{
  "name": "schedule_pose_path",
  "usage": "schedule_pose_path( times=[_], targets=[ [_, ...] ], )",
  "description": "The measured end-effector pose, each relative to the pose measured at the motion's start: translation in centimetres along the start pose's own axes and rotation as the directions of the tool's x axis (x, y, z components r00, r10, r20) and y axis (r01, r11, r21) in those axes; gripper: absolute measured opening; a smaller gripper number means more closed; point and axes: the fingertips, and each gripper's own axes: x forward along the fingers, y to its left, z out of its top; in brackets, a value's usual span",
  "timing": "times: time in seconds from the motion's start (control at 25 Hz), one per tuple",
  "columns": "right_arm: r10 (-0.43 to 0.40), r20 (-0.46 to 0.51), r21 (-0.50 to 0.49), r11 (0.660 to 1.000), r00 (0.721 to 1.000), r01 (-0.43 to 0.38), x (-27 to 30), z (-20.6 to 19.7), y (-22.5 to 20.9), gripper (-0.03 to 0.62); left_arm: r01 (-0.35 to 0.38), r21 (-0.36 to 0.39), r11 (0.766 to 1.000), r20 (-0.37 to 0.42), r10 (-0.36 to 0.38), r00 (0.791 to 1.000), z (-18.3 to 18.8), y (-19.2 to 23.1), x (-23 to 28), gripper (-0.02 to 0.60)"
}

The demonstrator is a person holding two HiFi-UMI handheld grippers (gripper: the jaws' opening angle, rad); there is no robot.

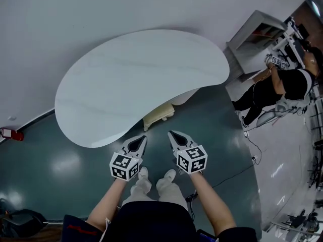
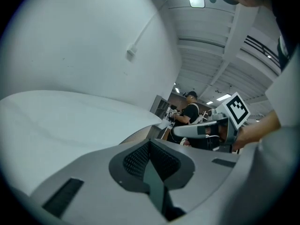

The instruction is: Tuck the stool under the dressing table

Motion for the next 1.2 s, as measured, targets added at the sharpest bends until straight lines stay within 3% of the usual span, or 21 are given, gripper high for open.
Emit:
schedule_pose_path(
  times=[0.2, 0.48, 0.64, 0.92, 1.2],
  targets=[
    [0.046, 0.022, -0.057, 0.997, 0.999, -0.044, -1.9, 2.9, 3.2, 0.009, 0.083, -0.042, 0.996, 0.061, -0.081, 0.995, 5.0, -2.2, -1.8, 0.009],
    [0.090, 0.098, -0.107, 0.991, 0.991, -0.080, -3.9, 8.6, 7.5, 0.009, 0.123, 0.020, 0.992, 0.121, -0.124, 0.985, 10.5, -4.3, -5.9, 0.009],
    [0.124, 0.130, -0.180, 0.979, 0.984, -0.100, -5.9, 11.4, 10.6, 0.009, 0.099, 0.027, 0.995, 0.154, -0.102, 0.983, 12.4, -5.6, -8.6, 0.009],
    [0.197, 0.152, -0.255, 0.954, 0.969, -0.154, -10.4, 11.9, 13.2, 0.008, 0.029, 0.058, 0.998, 0.209, -0.041, 0.977, 13.6, -9.9, -11.7, 0.009],
    [0.233, 0.186, -0.264, 0.948, 0.955, -0.179, -19.1, 11.8, 10.8, 0.008, 0.003, 0.077, 0.997, 0.228, -0.021, 0.974, 13.5, -18.8, -10.8, 0.009]
  ],
)
